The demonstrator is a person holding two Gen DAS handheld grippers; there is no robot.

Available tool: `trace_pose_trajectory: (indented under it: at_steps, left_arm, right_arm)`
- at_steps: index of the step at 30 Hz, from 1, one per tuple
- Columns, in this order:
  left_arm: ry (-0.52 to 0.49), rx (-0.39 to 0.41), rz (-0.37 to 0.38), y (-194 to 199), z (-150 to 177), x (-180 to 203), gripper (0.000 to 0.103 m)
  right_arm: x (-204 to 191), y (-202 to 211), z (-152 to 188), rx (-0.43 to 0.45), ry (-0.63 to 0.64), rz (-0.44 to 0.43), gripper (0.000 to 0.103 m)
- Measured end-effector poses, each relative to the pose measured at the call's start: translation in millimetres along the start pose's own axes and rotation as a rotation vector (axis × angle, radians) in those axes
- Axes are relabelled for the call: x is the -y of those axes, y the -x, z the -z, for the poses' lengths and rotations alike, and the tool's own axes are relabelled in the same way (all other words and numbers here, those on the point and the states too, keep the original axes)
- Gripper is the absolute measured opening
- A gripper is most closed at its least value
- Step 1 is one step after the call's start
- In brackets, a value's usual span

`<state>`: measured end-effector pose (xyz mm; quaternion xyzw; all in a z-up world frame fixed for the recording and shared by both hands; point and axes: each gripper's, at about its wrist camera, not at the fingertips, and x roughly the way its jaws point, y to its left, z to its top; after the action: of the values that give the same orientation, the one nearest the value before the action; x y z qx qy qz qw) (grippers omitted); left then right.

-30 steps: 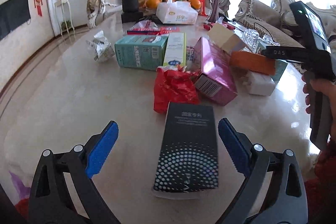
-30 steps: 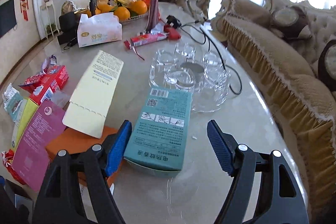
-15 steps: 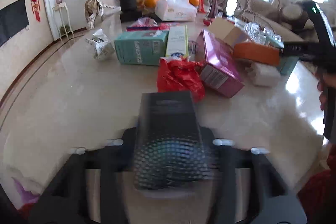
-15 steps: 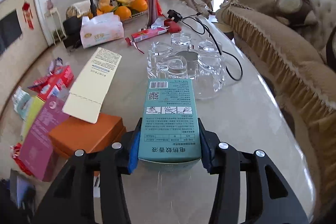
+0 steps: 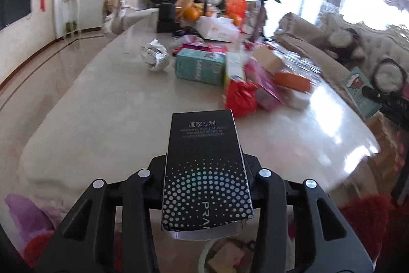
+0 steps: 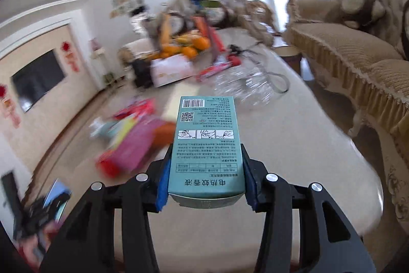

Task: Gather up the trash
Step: 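Carry both boxes to the wastebasket and open both grippers over it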

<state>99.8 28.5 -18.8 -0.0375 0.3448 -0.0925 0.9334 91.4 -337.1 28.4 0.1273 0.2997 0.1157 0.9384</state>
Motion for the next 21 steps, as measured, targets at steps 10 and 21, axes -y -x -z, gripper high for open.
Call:
trace_pose_trajectory:
  at_steps: [10, 21]
  left_arm:
    - [-0.121, -0.393, 0.201, -6, 125, 34, 0.041]
    - [-0.163, -0.721, 0.204, -102, 180, 61, 0.042]
  right_arm:
    - [-41, -7, 154, -0.483, -0.055, -0.164, 0.045]
    - [-45, -89, 214, -0.747, 0.031, -0.043, 0.045]
